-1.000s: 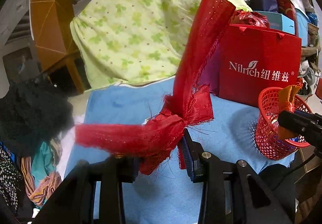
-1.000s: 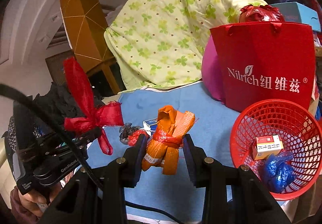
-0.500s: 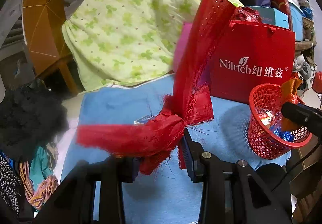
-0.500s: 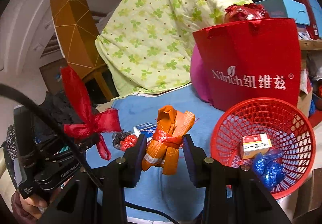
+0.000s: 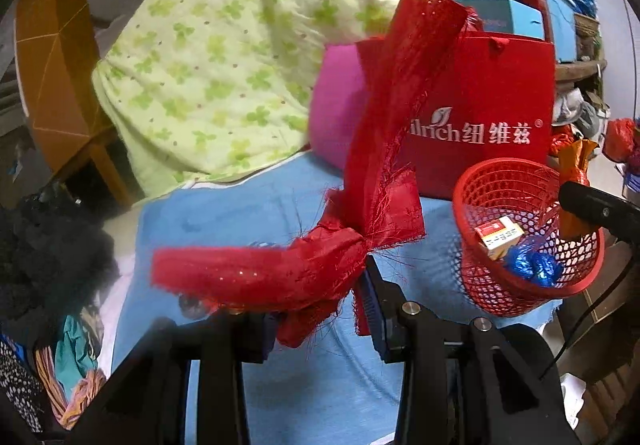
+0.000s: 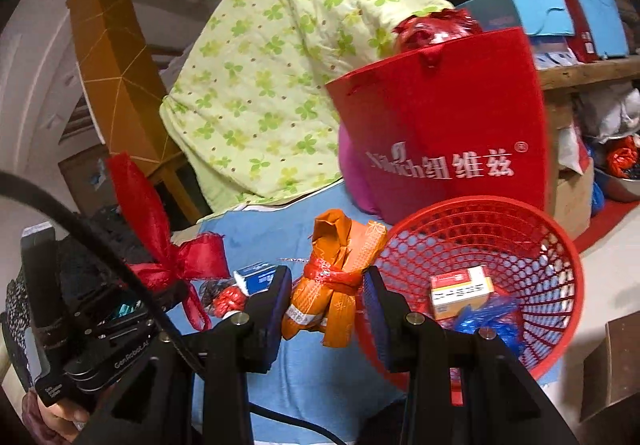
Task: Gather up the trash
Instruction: 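Lift the orange bag and red ribbon bag toward the red mesh basket with both tools, then lower both held bags into the red mesh basket and open both tools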
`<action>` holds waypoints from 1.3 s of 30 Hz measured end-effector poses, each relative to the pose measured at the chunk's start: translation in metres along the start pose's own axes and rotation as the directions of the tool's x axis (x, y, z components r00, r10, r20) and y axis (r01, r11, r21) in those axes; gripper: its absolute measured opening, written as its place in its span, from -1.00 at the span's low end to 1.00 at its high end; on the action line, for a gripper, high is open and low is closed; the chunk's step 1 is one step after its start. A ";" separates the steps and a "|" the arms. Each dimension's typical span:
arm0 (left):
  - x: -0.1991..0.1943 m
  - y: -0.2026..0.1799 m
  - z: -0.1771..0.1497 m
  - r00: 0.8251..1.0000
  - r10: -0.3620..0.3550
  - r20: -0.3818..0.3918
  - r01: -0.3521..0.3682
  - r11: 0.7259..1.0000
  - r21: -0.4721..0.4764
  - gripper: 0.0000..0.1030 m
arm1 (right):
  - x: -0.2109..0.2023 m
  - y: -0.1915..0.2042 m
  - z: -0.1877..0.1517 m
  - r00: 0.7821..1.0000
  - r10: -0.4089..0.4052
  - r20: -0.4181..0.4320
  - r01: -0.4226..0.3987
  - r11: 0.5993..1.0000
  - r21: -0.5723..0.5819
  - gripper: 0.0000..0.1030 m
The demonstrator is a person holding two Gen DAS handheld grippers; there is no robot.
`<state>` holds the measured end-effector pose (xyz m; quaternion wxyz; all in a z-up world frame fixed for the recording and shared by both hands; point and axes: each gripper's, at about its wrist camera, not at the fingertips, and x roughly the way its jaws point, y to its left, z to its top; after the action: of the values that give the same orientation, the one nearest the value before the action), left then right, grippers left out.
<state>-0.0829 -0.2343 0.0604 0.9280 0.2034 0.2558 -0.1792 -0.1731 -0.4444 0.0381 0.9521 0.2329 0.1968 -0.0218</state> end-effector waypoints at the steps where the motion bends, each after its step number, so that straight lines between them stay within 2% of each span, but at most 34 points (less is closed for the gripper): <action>1: 0.001 -0.003 0.002 1.000 -0.006 -0.001 0.006 1.000 0.006 -0.24 | -0.002 -0.004 0.001 1.000 -0.009 0.003 0.009 1.000 0.004 -0.24; 5: 0.006 -0.020 0.009 0.999 -0.041 -0.009 0.041 0.999 0.031 -0.24 | -0.003 -0.028 0.004 0.999 -0.044 0.007 0.044 0.998 0.043 -0.24; 10: 0.017 -0.041 0.018 0.989 -0.144 -0.027 0.145 0.989 0.043 -0.23 | -0.003 -0.060 0.009 0.995 -0.095 0.008 0.093 0.991 0.100 -0.23; 13: 0.026 -0.053 0.026 0.971 -0.232 -0.053 0.234 0.972 0.031 -0.23 | -0.002 -0.083 0.013 0.994 -0.107 0.000 0.106 0.984 0.146 -0.23; 15: 0.035 -0.064 0.033 0.951 -0.300 -0.078 0.302 0.953 0.021 -0.21 | 0.002 -0.100 0.016 0.993 -0.115 -0.006 0.114 0.977 0.181 -0.21; 21: 0.063 -0.097 0.049 0.908 -0.401 -0.123 0.406 0.914 0.019 -0.14 | 0.025 -0.143 0.022 0.995 -0.081 -0.055 0.093 0.957 0.273 -0.13; 22: 0.068 -0.101 0.050 0.908 -0.399 -0.130 0.405 0.914 0.023 -0.14 | 0.028 -0.147 0.021 0.996 -0.073 -0.060 0.087 0.955 0.284 -0.07; 23: 0.072 -0.105 0.050 0.909 -0.394 -0.135 0.401 0.916 0.027 -0.11 | 0.032 -0.153 0.021 0.996 -0.065 -0.067 0.082 0.948 0.307 0.13; 24: 0.076 -0.108 0.050 0.911 -0.389 -0.139 0.397 0.917 0.033 -0.11 | 0.034 -0.157 0.020 0.996 -0.063 -0.066 0.081 0.941 0.329 0.23; 29: 0.073 -0.104 0.042 0.910 -0.396 -0.125 0.402 0.915 0.024 -0.08 | 0.018 -0.160 0.011 0.998 -0.066 0.007 0.060 0.938 0.342 0.23; 34: 0.065 -0.083 0.033 0.919 -0.380 -0.107 0.382 0.924 0.004 -0.08 | -0.007 -0.159 0.002 0.990 -0.114 0.084 0.078 0.935 0.346 0.23; 36: 0.063 -0.071 0.029 0.924 -0.370 -0.098 0.371 0.929 -0.013 -0.07 | -0.019 -0.163 -0.004 0.979 -0.156 0.130 0.098 0.923 0.372 0.23; 37: 0.063 -0.067 0.027 0.927 -0.363 -0.097 0.363 0.932 -0.019 -0.05 | -0.023 -0.165 -0.007 0.975 -0.170 0.142 0.103 0.917 0.386 0.23; 39: 0.061 -0.058 0.021 0.941 -0.327 -0.087 0.326 0.945 -0.027 0.12 | -0.026 -0.174 -0.013 0.973 -0.182 0.141 0.106 0.898 0.427 0.23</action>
<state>-0.0510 -0.3071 0.0269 0.8741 0.1606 0.3286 -0.3196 -0.2247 -0.5949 -0.0379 0.8900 0.4122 0.1188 -0.1547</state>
